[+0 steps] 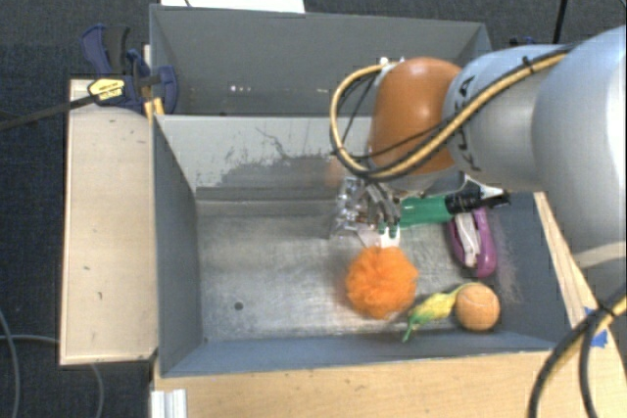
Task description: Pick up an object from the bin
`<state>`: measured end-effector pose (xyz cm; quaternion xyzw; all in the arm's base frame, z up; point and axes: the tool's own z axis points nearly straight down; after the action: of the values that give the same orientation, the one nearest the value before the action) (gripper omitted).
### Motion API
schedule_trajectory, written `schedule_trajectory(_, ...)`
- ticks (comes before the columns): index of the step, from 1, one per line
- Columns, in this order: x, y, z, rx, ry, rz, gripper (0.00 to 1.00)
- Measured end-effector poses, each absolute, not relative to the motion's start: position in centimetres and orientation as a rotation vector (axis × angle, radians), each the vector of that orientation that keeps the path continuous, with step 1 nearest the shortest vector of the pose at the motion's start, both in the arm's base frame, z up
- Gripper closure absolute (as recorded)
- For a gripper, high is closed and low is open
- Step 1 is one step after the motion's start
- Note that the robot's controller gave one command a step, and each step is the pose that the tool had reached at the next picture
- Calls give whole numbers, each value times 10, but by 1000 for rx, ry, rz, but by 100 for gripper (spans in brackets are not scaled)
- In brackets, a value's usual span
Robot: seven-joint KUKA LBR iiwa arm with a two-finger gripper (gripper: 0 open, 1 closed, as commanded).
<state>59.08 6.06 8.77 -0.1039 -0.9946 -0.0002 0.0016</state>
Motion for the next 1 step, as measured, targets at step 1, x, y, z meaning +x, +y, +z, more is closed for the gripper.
schedule_trajectory(1, 590, 60, 110, -326, -3116, 1, 100)
